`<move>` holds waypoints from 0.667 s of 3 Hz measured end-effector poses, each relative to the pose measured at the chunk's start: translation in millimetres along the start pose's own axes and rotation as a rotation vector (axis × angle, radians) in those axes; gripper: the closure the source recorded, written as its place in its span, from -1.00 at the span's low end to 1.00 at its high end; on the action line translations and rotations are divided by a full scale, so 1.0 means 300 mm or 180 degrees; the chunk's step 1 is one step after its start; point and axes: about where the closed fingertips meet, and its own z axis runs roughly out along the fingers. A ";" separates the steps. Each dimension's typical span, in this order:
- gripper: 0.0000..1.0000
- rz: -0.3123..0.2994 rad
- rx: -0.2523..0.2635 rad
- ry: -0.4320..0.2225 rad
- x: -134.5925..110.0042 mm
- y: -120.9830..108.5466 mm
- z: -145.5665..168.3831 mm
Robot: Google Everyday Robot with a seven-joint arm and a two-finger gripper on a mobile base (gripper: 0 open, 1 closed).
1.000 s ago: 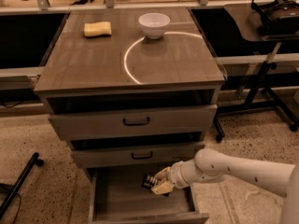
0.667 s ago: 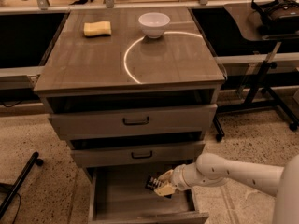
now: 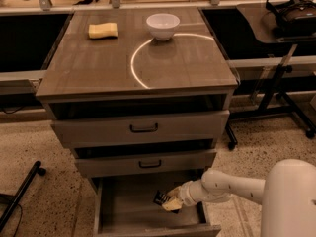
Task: Place rxbar chocolate into bottom drawer
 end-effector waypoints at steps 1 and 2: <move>0.64 0.0120 0.0077 -0.0070 0.048 -0.058 0.071; 0.18 0.0168 0.0126 -0.0135 0.065 -0.103 0.109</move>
Offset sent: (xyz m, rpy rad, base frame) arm 0.0374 -0.0073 -0.0604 0.0363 -0.0190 -0.1124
